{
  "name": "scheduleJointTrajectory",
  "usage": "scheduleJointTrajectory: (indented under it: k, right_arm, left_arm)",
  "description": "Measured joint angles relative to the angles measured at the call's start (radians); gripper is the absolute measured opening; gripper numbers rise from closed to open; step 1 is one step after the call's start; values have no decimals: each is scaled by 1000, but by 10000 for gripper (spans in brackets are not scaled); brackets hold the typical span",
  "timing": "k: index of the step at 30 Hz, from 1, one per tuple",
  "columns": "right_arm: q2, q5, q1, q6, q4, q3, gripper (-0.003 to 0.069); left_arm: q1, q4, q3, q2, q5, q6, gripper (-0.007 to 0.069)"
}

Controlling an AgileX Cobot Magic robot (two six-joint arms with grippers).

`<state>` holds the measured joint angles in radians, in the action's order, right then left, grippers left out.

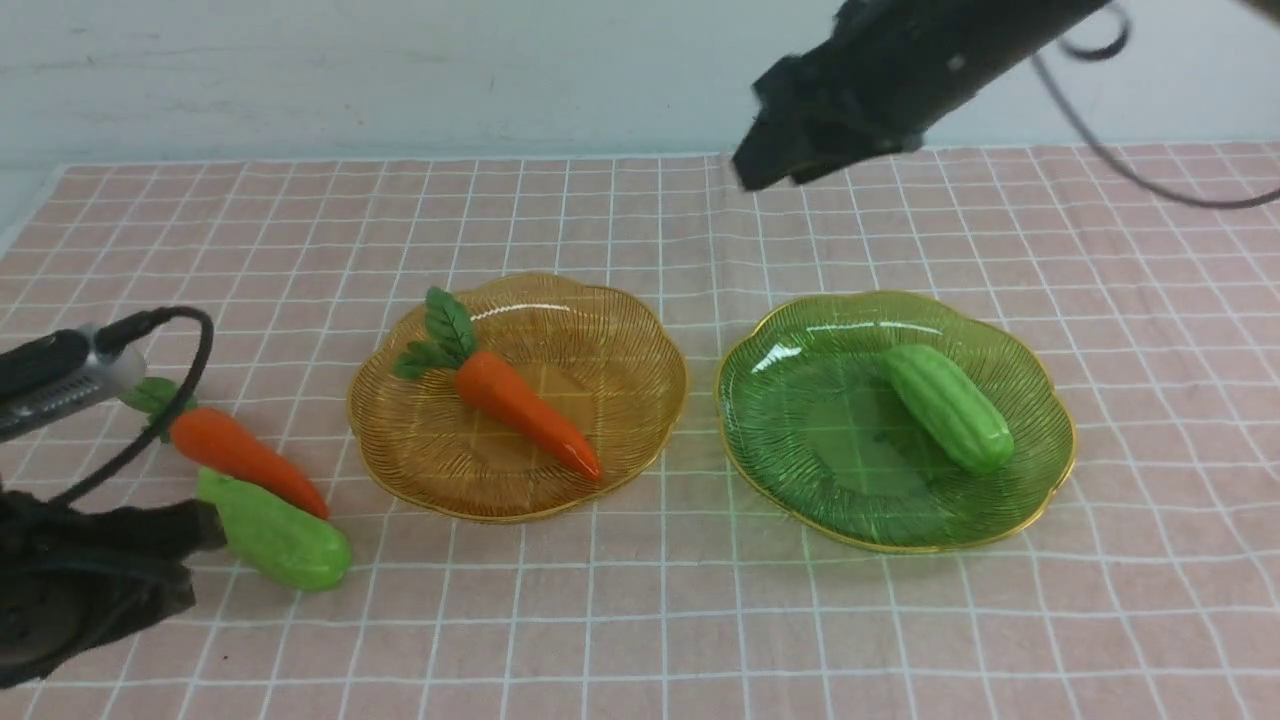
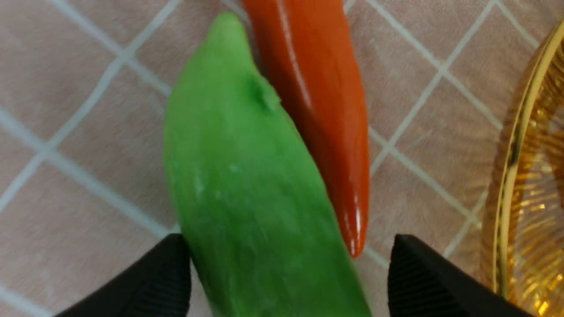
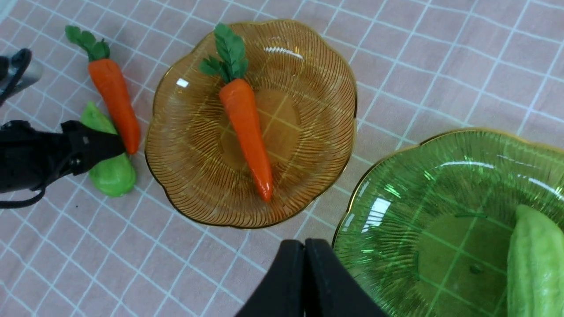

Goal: Put different types of vegetables on the plate.
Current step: 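Move the green vegetable from the table onto the right plate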

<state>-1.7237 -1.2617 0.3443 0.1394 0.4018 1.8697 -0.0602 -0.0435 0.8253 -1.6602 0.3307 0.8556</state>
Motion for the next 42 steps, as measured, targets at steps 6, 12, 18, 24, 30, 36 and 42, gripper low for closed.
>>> scheduleJointTrajectory:
  k: [6, 12, 18, 24, 30, 36, 42]
  right_arm:
    - [0, 0, 9, 3, 29, -67, -15]
    - [0, 2, 29, 18, 33, -107, -15]
    - [43, 2, 30, 19, 16, -109, -15]
    - [238, 2, 30, -29, -134, -115, -15]
    - [432, -14, 30, -53, -183, -211, -15]
    - [456, -18, 30, -53, -218, -248, -15]
    - [455, -18, 30, -57, -250, -248, -15]
  left_arm:
    - [0, -1, 3, -44, 21, -30, 400]
    - [-3, 29, 8, 113, 170, -196, 321]
    - [-193, 228, 158, 193, 177, -440, 321]
    - [-401, 406, 556, -143, 265, -585, 326]
    - [-470, 429, 1003, -466, 448, -597, 414]
    - [-456, 404, 1172, -550, 615, -599, 556]
    - [-277, 155, 1343, -468, 864, -573, 335]
